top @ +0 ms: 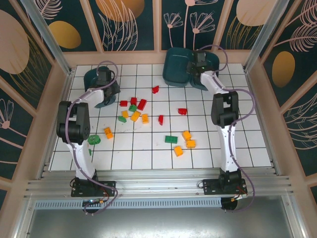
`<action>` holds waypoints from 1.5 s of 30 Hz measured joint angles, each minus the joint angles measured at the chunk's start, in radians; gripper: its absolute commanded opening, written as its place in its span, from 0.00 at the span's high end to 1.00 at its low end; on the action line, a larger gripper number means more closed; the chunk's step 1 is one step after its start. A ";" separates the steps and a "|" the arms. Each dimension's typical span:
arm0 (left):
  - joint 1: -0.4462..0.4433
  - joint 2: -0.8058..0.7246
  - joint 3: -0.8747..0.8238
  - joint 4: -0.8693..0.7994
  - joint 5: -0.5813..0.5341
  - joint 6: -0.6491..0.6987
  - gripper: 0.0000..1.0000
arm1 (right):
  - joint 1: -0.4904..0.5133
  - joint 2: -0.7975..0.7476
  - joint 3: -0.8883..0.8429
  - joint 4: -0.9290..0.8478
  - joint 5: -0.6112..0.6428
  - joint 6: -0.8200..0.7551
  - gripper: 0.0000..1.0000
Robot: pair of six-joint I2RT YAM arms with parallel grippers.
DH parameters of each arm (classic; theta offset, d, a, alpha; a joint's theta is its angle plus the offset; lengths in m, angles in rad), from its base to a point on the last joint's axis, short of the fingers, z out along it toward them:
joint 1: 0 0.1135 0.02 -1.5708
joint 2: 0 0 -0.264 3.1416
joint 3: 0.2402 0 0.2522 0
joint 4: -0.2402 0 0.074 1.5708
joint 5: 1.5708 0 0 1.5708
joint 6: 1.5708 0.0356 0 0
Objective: Sort the legos into containers by color
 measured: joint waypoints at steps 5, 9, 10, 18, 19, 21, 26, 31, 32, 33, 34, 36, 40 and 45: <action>-0.038 0.074 0.095 0.000 0.010 0.000 1.00 | 0.064 0.127 0.177 -0.105 0.059 0.000 1.00; -0.059 0.122 0.171 0.000 0.023 -0.002 1.00 | 0.109 0.133 0.189 -0.133 0.099 0.003 1.00; -0.063 0.135 0.191 0.000 0.027 -0.004 1.00 | 0.118 0.133 0.192 -0.137 0.108 0.003 1.00; -0.128 0.163 0.226 0.000 0.037 -0.038 1.00 | 0.187 0.117 0.154 -0.154 0.167 0.003 1.00; -0.141 0.162 0.223 0.000 0.037 -0.045 1.00 | 0.194 0.101 0.123 -0.143 0.167 0.004 1.00; -0.167 0.160 0.207 0.011 0.035 -0.057 1.00 | 0.205 0.064 0.059 -0.122 0.167 0.006 1.00; -0.221 0.145 0.141 0.041 0.025 -0.068 1.00 | 0.232 -0.043 -0.136 -0.060 0.166 0.006 1.00; -0.250 0.089 0.064 0.064 0.012 -0.083 1.00 | 0.242 -0.144 -0.316 0.007 0.174 0.016 1.00; -0.258 0.074 0.045 0.069 0.010 -0.088 1.00 | 0.245 -0.167 -0.355 0.022 0.174 0.022 1.00; -0.266 0.063 0.031 0.072 0.010 -0.095 1.00 | 0.247 -0.187 -0.388 0.034 0.173 0.025 1.00; -0.275 0.050 0.015 0.079 0.011 -0.104 1.00 | 0.250 -0.206 -0.424 0.047 0.173 0.029 1.00; -0.285 0.034 -0.016 0.099 0.016 -0.119 1.00 | 0.253 -0.240 -0.480 0.066 0.173 0.030 1.00; -0.299 0.019 -0.054 0.134 0.016 -0.138 1.00 | 0.253 -0.282 -0.551 0.092 0.175 0.036 1.00; -0.311 0.015 -0.056 0.136 -0.013 -0.132 1.00 | 0.247 -0.298 -0.573 0.098 0.175 0.036 1.00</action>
